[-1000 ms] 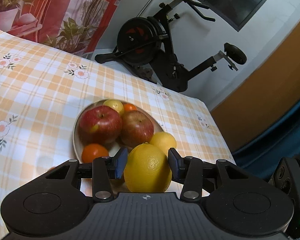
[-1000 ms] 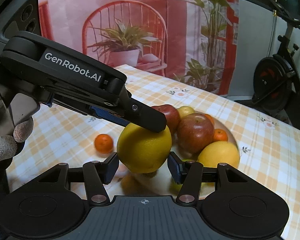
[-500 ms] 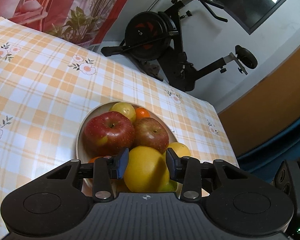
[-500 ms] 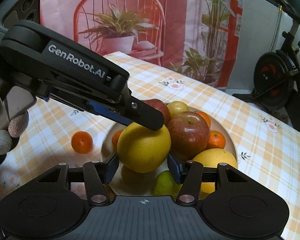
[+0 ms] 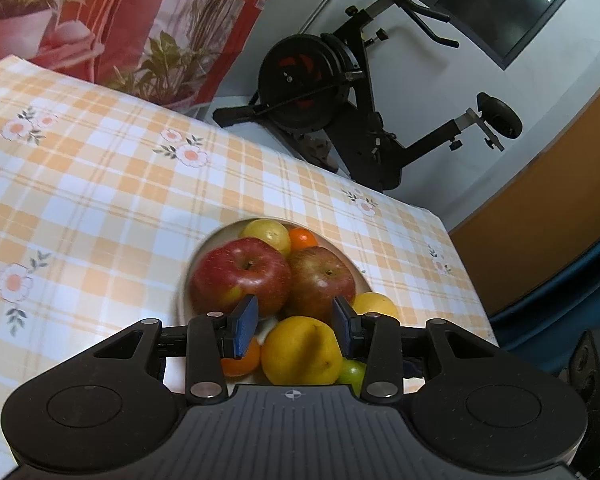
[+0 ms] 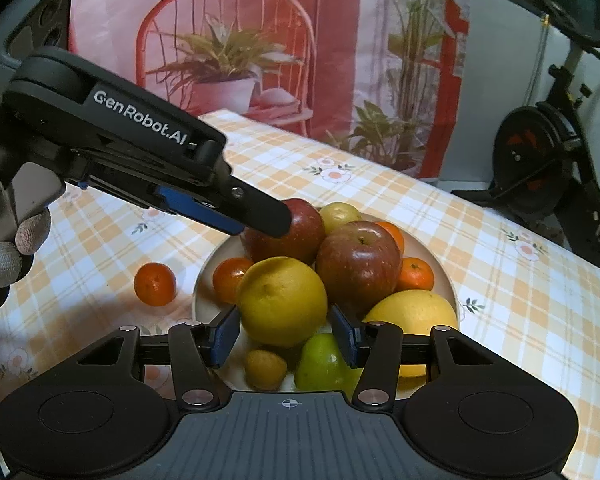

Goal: Organize fruits

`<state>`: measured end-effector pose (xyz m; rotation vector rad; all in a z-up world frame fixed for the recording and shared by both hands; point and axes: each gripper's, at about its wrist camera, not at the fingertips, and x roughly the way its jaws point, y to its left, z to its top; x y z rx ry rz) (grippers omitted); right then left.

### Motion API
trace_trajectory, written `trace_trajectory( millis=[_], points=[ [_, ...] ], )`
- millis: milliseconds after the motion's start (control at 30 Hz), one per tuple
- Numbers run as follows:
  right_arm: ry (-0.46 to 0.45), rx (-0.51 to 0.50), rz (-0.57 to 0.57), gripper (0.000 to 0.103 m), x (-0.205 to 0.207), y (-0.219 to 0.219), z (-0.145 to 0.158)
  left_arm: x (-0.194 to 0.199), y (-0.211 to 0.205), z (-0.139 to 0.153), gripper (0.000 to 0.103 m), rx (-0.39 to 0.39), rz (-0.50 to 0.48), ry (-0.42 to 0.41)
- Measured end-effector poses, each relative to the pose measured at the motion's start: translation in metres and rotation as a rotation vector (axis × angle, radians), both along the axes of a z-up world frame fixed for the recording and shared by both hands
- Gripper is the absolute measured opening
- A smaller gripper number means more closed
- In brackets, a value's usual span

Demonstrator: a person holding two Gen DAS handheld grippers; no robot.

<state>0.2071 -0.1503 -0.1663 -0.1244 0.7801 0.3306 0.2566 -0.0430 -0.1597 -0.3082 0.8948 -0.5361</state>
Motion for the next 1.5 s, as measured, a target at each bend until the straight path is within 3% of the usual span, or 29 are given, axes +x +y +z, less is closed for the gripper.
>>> trace_trajectory(
  millis=[567, 1133, 1500],
  points=[
    [-0.119, 0.105, -0.088, 0.048, -0.065, 0.012, -0.010, -0.037, 0.049, 0.010, 0.042, 0.174, 0.066, -0.170],
    [-0.014, 0.176, -0.118, 0.043, -0.069, 0.022, -0.031, -0.066, 0.069, 0.001, 0.042, 0.252, 0.101, -0.273],
    [0.005, 0.160, -0.175, 0.039, -0.056, 0.030, -0.045, -0.078, 0.074, -0.007, 0.043, 0.268, 0.138, -0.304]
  ],
)
